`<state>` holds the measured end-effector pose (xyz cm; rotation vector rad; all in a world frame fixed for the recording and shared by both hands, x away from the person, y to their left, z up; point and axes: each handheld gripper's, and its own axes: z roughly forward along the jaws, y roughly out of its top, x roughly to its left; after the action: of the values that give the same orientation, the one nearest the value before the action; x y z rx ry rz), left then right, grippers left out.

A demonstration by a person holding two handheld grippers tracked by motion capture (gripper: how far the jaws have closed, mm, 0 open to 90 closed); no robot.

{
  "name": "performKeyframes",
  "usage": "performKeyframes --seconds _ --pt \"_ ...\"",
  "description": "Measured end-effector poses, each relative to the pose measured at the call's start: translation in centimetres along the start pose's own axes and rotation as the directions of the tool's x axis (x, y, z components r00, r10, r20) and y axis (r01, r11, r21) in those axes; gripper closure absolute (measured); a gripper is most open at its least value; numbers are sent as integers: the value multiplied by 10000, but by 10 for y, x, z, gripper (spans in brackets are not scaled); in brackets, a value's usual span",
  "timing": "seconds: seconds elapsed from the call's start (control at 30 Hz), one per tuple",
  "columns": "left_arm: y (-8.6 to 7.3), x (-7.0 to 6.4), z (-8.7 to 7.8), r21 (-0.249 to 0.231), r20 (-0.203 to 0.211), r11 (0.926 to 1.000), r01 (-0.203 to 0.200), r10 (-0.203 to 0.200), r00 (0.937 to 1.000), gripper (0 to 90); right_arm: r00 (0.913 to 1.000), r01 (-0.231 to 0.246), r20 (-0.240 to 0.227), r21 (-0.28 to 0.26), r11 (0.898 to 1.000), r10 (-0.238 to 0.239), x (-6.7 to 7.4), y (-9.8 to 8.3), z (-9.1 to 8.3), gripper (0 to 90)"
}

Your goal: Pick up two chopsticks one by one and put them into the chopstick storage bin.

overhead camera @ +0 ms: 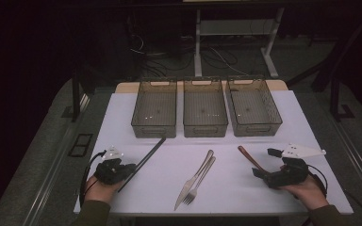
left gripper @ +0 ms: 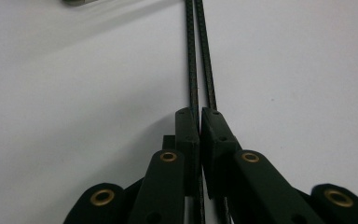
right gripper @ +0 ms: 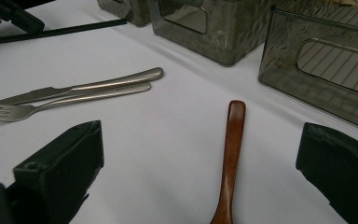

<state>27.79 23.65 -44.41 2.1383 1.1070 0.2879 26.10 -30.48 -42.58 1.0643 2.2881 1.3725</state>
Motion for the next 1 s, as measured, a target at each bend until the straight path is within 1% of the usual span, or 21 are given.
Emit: performKeyframes --seconds 0.1,0.2,0.27,0.33,0.37,0.4,0.53,0.8,0.87,1.0 --pt "1 -1 0 58 -46 10000 43 -43 10000 853 10000 2 1 10 10000 -2 0 0 0 2" --pt "1 0 0 56 -14 10000 -5 5 10000 855 10000 13 -5 0 10000 -13 0 0 0 2" --pt "2 0 0 48 66 10000 -48 48 10000 855 10000 20 -16 -21 10000 -20 -1 0 0 2" --pt "2 0 -1 6 262 10000 -49 49 9996 855 10000 -3 -19 -37 10000 3 -1 0 0 2" --pt "3 -1 -1 -28 300 10000 -48 49 9995 855 10000 5 -13 -43 10000 -5 -1 0 0 2" --pt "4 -1 -2 -37 297 9999 -132 133 9995 855 10000 1 -6 -42 10000 -1 -1 0 -1 2" --pt "6 -3 -7 -261 227 9995 -157 163 9996 855 10000 -15 32 -68 10000 15 -1 0 -1 2" --pt "13 -8 -19 -673 389 9967 -464 491 9980 855 9999 1 116 -10 10000 -1 -1 0 0 2" --pt "14 -9 -21 -723 432 9957 -588 620 9971 855 9999 -75 151 -16 10000 75 -2 0 -1 2" --pt "16 -10 -23 -843 492 9943 -649 692 9964 855 9997 -135 212 -91 9999 137 -2 -2 0 2"
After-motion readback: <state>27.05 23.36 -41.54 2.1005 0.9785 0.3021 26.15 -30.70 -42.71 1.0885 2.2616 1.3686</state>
